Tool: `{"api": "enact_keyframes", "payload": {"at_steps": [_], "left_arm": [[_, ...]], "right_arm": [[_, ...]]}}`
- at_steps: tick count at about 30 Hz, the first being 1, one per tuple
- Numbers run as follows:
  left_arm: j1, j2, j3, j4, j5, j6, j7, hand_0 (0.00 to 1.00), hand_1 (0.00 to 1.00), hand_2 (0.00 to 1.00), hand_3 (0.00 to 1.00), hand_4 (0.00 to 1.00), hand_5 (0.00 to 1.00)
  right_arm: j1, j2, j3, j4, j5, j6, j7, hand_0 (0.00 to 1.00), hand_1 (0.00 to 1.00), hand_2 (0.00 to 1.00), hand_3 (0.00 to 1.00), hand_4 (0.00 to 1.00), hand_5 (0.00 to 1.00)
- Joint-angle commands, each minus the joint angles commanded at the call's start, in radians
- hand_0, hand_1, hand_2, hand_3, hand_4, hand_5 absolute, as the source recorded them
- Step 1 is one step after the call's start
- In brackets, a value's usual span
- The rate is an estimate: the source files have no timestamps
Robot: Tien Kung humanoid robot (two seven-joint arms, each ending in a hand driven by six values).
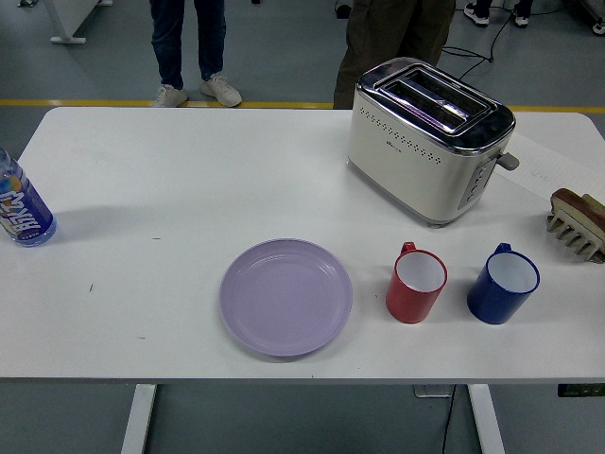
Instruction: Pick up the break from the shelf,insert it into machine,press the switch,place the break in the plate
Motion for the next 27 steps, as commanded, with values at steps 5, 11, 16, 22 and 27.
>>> {"api": "enact_keyframes", "payload": {"at_steps": [5,11,16,22,27], "left_arm": [[0.001,0.002,-0.003,0.0,0.005,-0.001,0.001,0.629,0.498,0.501,0.547,0.334,0.817],[0.003,0.004,-0.005,0.0,0.008,-0.001,0.002,0.63,0.498,0.5,0.547,0.334,0.817],[0.0,0.006,-0.002,0.0,0.002,0.0,0.0,0.629,0.498,0.498,0.546,0.334,0.818],[-0.004,0.007,0.001,0.0,-0.002,0.0,0.0,0.629,0.498,0.495,0.547,0.335,0.818],[-0.007,0.008,0.005,0.0,-0.007,0.001,-0.001,0.629,0.498,0.496,0.546,0.332,0.815]], "right_arm": [[0.011,-0.03,-0.006,0.027,-0.156,-0.011,-0.052,0.852,0.821,0.819,0.827,0.733,0.17],[0.03,-0.067,-0.034,0.068,-0.41,0.046,-0.158,0.903,0.853,0.869,0.874,0.784,0.163],[0.057,-0.088,-0.072,0.105,-0.624,0.102,-0.242,0.97,0.921,0.929,0.952,0.818,0.153],[0.089,-0.099,-0.129,0.127,-0.871,0.172,-0.338,0.997,0.933,0.957,0.971,0.827,0.155],[0.116,-0.101,-0.173,0.12,-1.082,0.193,-0.388,0.995,0.933,0.962,0.976,0.839,0.179]]}}
